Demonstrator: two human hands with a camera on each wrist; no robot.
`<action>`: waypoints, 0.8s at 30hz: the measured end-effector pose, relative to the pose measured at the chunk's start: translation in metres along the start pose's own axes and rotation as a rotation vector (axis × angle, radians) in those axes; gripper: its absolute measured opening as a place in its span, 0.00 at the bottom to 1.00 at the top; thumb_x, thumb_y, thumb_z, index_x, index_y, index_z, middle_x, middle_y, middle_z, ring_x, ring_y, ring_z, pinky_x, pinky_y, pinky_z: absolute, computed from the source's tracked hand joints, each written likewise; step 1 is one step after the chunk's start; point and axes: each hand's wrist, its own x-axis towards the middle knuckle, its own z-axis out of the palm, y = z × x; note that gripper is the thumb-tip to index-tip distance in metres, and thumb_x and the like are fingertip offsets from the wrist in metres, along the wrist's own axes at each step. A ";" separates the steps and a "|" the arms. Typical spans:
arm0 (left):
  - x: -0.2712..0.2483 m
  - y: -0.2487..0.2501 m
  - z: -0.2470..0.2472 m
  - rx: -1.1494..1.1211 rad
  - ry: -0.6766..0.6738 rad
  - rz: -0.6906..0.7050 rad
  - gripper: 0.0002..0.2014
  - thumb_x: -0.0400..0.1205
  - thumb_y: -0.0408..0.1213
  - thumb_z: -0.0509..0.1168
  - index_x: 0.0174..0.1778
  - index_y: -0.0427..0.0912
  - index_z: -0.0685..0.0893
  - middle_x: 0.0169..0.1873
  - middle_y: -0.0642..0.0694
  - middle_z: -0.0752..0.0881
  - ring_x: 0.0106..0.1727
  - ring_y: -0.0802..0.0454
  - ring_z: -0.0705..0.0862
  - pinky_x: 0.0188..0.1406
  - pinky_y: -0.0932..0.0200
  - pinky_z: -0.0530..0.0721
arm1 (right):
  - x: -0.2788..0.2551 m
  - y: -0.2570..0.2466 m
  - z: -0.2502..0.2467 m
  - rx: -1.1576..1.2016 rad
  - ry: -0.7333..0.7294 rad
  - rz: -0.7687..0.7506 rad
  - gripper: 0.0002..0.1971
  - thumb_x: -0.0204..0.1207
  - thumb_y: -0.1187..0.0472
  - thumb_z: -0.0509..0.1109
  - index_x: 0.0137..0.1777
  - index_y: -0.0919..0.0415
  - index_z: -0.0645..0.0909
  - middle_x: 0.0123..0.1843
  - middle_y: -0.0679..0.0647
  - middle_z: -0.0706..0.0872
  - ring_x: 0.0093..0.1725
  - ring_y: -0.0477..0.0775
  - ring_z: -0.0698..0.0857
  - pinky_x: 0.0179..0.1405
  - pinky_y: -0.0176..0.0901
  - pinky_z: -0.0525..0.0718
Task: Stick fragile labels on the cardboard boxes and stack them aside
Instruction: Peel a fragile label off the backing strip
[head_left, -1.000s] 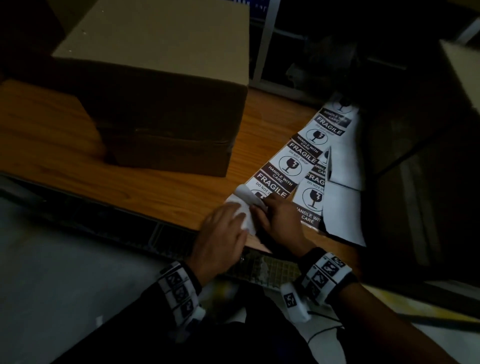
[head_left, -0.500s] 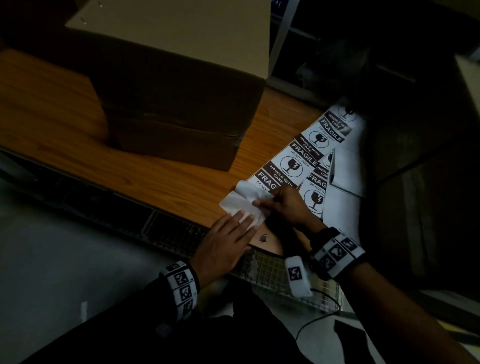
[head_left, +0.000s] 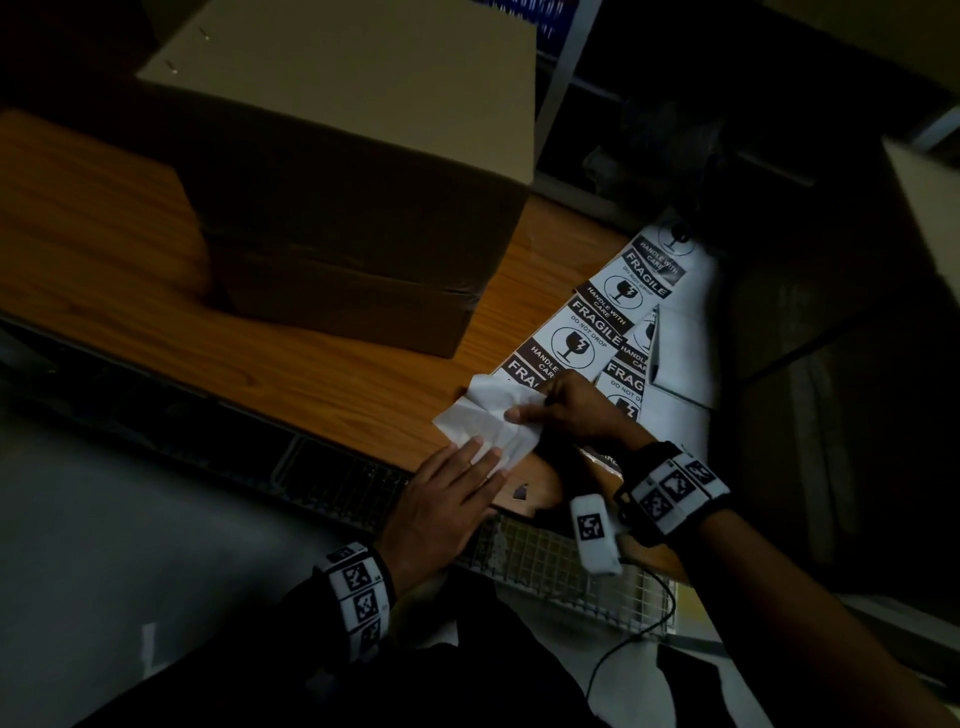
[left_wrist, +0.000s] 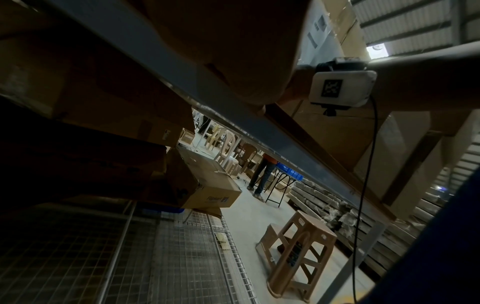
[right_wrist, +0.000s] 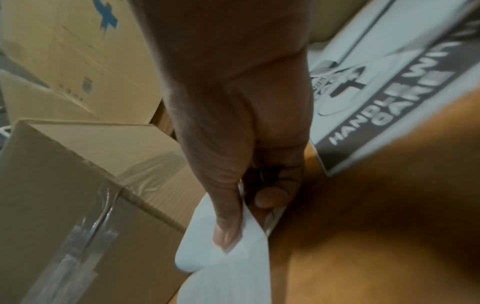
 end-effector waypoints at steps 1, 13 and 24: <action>0.000 0.000 0.000 -0.007 0.005 0.000 0.19 0.83 0.43 0.63 0.69 0.42 0.83 0.74 0.42 0.78 0.76 0.39 0.74 0.73 0.43 0.70 | 0.001 -0.001 -0.002 -0.017 -0.013 -0.001 0.22 0.71 0.58 0.81 0.19 0.56 0.77 0.17 0.45 0.76 0.17 0.43 0.71 0.22 0.35 0.67; -0.001 -0.008 0.002 -0.067 0.016 0.013 0.17 0.84 0.45 0.63 0.67 0.43 0.84 0.74 0.45 0.78 0.77 0.41 0.74 0.72 0.43 0.72 | 0.013 -0.013 -0.015 -0.096 -0.153 0.018 0.16 0.73 0.61 0.79 0.25 0.56 0.80 0.19 0.44 0.83 0.19 0.38 0.79 0.22 0.30 0.73; 0.001 -0.009 -0.009 -0.123 -0.017 0.006 0.18 0.84 0.45 0.61 0.67 0.45 0.84 0.74 0.47 0.79 0.76 0.43 0.74 0.71 0.45 0.71 | 0.017 -0.022 -0.026 -0.200 -0.256 0.036 0.20 0.66 0.51 0.84 0.29 0.67 0.83 0.24 0.53 0.85 0.26 0.48 0.85 0.27 0.35 0.78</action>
